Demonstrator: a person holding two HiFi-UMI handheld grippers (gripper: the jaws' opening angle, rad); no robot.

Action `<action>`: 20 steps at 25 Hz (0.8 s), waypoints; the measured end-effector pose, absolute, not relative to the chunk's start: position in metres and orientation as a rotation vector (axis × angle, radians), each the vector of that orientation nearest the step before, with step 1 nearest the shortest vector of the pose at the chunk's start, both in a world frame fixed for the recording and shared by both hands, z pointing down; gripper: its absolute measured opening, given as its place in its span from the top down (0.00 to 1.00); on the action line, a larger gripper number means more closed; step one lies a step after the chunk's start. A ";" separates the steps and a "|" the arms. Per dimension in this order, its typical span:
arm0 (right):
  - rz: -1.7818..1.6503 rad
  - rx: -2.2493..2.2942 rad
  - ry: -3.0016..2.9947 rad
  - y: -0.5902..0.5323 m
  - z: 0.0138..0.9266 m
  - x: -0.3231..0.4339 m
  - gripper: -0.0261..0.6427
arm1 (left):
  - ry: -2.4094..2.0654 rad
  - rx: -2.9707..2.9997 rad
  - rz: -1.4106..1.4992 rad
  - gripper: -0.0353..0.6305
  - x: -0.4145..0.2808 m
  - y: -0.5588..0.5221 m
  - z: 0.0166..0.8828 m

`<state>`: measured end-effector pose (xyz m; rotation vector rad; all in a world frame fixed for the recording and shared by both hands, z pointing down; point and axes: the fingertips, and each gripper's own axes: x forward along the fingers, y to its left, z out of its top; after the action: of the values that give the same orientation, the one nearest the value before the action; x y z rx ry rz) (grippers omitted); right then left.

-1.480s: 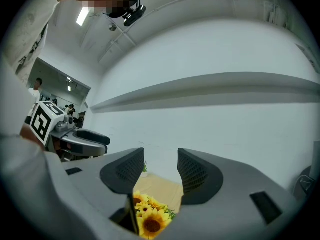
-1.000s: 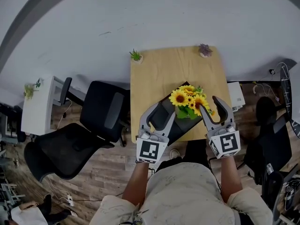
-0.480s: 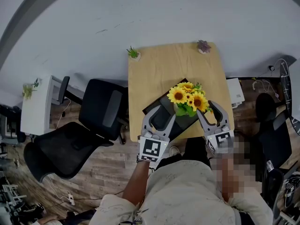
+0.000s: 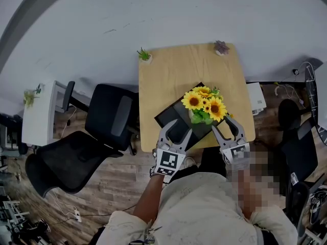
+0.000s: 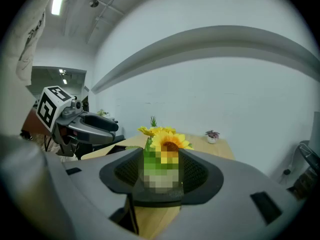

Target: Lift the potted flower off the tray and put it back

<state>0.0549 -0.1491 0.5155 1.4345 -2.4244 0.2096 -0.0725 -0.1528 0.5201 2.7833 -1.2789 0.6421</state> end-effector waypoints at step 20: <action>0.297 1.346 -2.385 -0.132 0.555 0.050 0.62 | -1.223 2.731 0.723 0.63 -0.073 -0.145 0.553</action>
<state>0.0504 -0.1322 0.5549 1.3458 -2.3849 0.2967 -0.0730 -0.1449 0.5532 2.7306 -1.2234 0.7227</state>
